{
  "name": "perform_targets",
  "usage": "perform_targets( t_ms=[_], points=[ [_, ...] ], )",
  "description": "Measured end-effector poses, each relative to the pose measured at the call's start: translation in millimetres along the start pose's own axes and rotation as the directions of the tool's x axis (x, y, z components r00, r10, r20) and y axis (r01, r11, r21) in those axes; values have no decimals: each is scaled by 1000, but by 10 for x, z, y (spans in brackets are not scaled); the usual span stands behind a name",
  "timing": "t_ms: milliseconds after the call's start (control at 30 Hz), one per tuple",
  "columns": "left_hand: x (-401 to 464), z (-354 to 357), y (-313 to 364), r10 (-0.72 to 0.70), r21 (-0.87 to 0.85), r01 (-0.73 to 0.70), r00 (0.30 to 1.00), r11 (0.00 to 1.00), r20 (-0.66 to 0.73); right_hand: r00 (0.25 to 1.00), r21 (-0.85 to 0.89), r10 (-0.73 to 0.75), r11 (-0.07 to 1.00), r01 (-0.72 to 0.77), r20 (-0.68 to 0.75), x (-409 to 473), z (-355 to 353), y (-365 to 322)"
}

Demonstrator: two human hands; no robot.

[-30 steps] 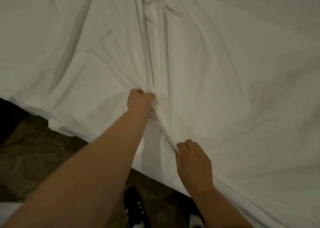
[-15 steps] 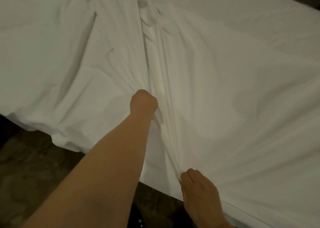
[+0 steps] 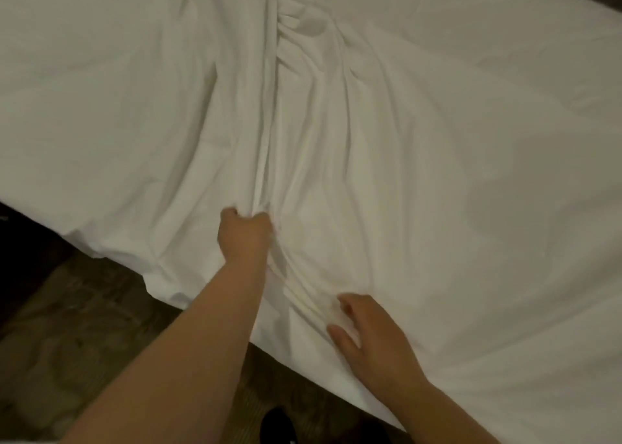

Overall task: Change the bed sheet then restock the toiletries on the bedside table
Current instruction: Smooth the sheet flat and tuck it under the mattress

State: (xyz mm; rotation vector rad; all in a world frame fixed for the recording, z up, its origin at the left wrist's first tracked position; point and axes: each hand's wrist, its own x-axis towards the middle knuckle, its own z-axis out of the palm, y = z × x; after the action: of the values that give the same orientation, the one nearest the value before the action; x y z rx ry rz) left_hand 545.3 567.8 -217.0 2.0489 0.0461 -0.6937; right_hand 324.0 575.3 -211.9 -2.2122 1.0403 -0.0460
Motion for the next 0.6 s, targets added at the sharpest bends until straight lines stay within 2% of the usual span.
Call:
perform_targets(
  t_ms=[33,67,133,200,267,400,500,567,600],
  points=[
    [76,27,133,99,73,-98,995,993,-7,1000,-64,-21,998,22,10,167,66,-153],
    [159,55,263,200,161,-197,980,967,-6,994,-232,-97,969,83,-52,319,164,-249],
    [330,108,462,369,378,-363,928,852,57,964,-397,-178,914,87,-198,540,341,-408],
    [456,116,532,390,589,-399,908,702,151,944,-439,-165,898,24,-287,666,481,-510],
    [524,65,540,356,640,-371,921,673,159,928,-442,-175,897,13,-328,727,530,-542],
    [704,-254,440,255,527,-223,967,820,12,911,-374,-209,925,67,-355,606,584,-585],
    [692,-633,119,-11,365,30,998,930,-55,931,-325,-198,941,92,-308,328,662,-662],
    [556,-841,-92,-199,142,207,978,968,-70,953,-345,-211,930,128,-216,191,702,-675],
    [498,-895,-148,-246,45,251,965,967,-93,964,-373,-213,917,141,-161,160,713,-668]
  ],
)
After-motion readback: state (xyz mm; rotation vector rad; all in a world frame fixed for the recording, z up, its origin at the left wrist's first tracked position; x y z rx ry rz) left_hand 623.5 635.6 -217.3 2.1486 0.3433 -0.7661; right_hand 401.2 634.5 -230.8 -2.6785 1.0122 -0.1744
